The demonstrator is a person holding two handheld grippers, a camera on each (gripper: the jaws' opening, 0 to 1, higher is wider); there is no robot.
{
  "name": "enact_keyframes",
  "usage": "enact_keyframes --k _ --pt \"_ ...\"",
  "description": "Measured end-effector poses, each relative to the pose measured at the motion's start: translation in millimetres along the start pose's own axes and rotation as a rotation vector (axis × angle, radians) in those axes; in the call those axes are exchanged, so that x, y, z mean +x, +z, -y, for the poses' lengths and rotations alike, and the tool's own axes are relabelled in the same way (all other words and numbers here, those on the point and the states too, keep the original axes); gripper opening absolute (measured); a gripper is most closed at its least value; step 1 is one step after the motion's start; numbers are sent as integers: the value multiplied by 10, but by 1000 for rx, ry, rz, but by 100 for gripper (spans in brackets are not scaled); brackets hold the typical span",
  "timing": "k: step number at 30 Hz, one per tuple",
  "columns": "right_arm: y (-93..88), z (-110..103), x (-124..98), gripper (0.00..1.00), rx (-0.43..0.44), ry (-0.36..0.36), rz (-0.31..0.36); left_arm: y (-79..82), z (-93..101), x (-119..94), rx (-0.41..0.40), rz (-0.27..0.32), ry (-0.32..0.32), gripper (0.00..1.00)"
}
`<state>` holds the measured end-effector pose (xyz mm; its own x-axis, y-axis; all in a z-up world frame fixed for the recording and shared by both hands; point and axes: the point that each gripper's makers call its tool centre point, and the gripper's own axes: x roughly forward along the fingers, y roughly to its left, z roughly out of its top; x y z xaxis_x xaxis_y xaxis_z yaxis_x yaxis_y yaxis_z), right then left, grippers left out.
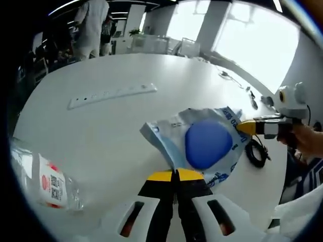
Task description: Arrange the tabletop items into an orderly group along one side of the table until the central work area is clear of visible clutter.
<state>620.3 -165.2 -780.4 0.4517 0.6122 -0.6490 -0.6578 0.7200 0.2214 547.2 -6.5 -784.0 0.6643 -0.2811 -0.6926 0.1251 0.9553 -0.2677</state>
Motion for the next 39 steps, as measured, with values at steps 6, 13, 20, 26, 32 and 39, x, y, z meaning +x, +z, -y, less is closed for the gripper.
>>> enact_keyframes --k 6,13,20,26,32,39 --pt "8 -1 145 0 -103 4 -34 -7 -116 93 10 -21 22 0" --pt "-43 62 273 0 -220 -23 -90 -59 -138 233 36 -57 28 0" --pt "-104 89 334 1 -311 -31 -124 -136 -153 318 26 -82 33 0" --pt "-168 73 363 2 -357 -32 -146 -178 -160 319 34 -97 38 0" --pt "-224 86 388 3 -376 -40 -171 -181 -176 318 33 -97 43 0" --pt "-228 114 407 5 -396 -51 -185 -173 -192 331 36 -97 44 0"
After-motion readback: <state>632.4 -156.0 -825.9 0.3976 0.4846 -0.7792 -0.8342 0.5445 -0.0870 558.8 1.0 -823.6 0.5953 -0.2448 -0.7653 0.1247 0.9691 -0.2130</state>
